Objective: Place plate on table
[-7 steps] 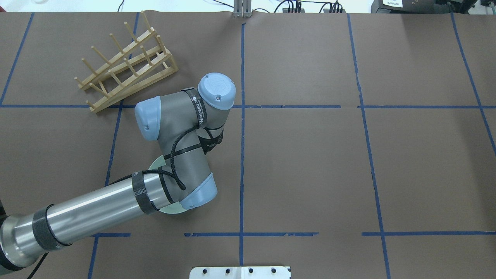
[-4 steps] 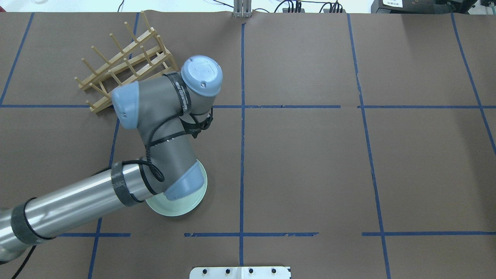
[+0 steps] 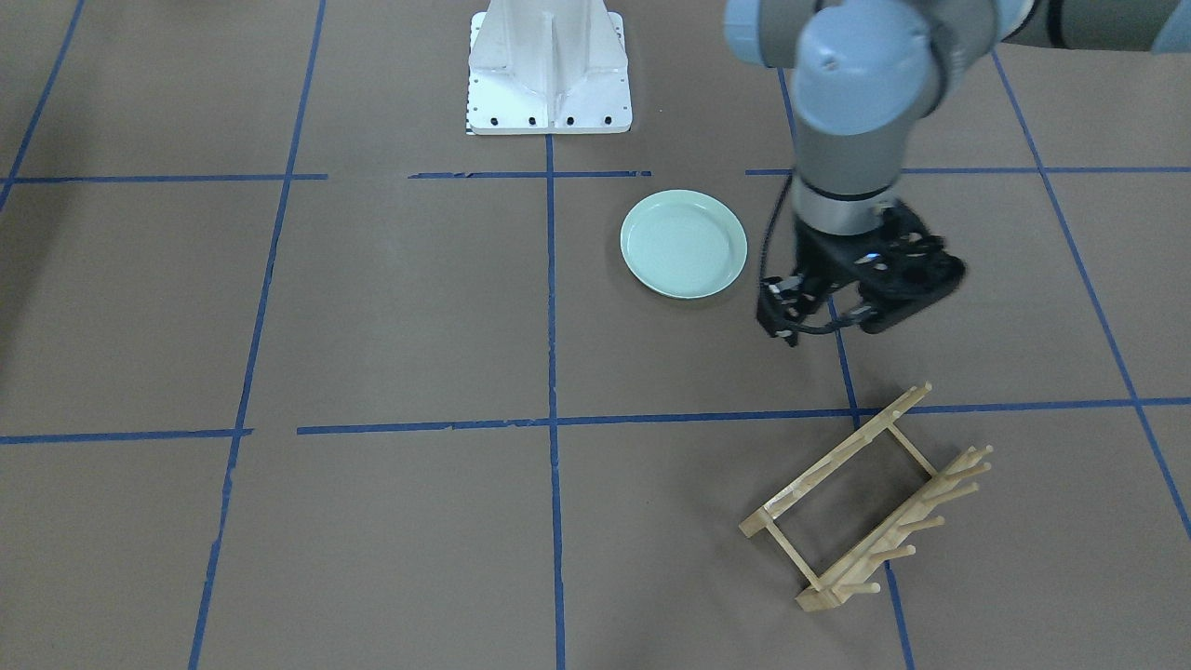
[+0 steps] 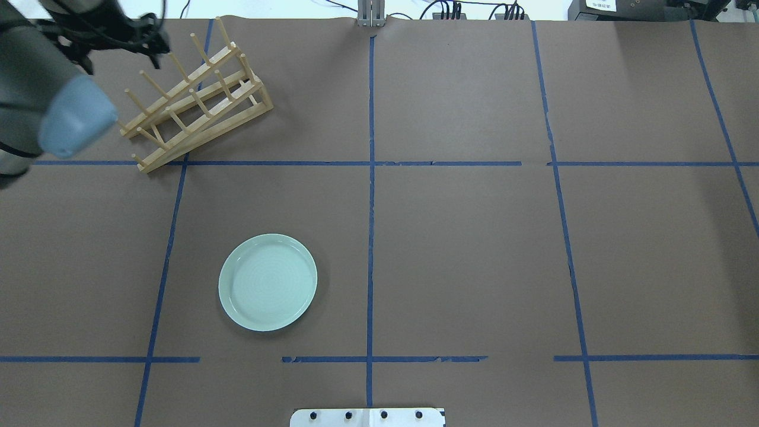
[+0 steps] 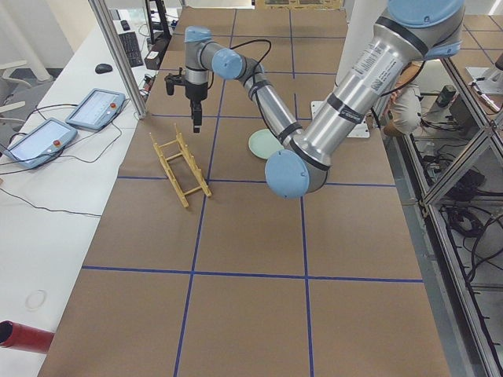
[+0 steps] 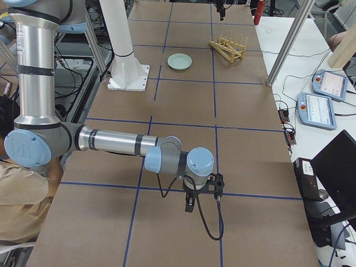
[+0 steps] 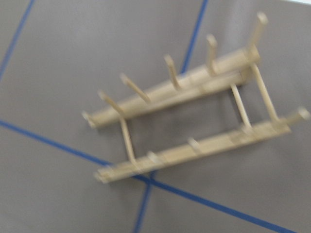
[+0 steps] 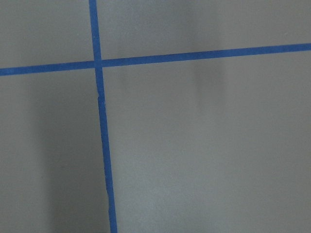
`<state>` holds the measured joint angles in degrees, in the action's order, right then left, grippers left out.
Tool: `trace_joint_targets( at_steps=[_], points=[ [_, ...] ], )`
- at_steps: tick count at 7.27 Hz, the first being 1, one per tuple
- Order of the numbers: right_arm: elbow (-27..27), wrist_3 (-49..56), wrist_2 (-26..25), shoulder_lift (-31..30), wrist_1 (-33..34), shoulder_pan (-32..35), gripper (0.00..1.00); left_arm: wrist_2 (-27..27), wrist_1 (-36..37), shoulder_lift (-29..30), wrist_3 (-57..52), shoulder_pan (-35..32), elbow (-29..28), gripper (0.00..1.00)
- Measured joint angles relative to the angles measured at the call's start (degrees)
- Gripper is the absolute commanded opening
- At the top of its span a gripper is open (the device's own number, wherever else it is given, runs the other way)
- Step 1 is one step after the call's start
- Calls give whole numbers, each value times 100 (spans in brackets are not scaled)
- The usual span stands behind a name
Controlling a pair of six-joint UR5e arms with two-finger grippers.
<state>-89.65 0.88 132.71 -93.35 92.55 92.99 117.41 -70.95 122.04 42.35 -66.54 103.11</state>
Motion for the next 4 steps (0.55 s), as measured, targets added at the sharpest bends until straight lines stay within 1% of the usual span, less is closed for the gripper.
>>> trace_joint_targets(
  at_steps=[1,2,3,4],
  points=[
    [0,0,0,-2,0,0,100,537,-500,-694,-1430,-825,-115,100],
    [0,0,0,-2,0,0,100,837,-846,-1380,-2895,-1616,-289,100],
    [0,0,0,-4,0,0,100,959,-935,-1952,-4236,-2292,-512,100],
    [0,0,0,-3,0,0,100,1001,-849,-2464,-5111,-2678,-667,100]
  ],
)
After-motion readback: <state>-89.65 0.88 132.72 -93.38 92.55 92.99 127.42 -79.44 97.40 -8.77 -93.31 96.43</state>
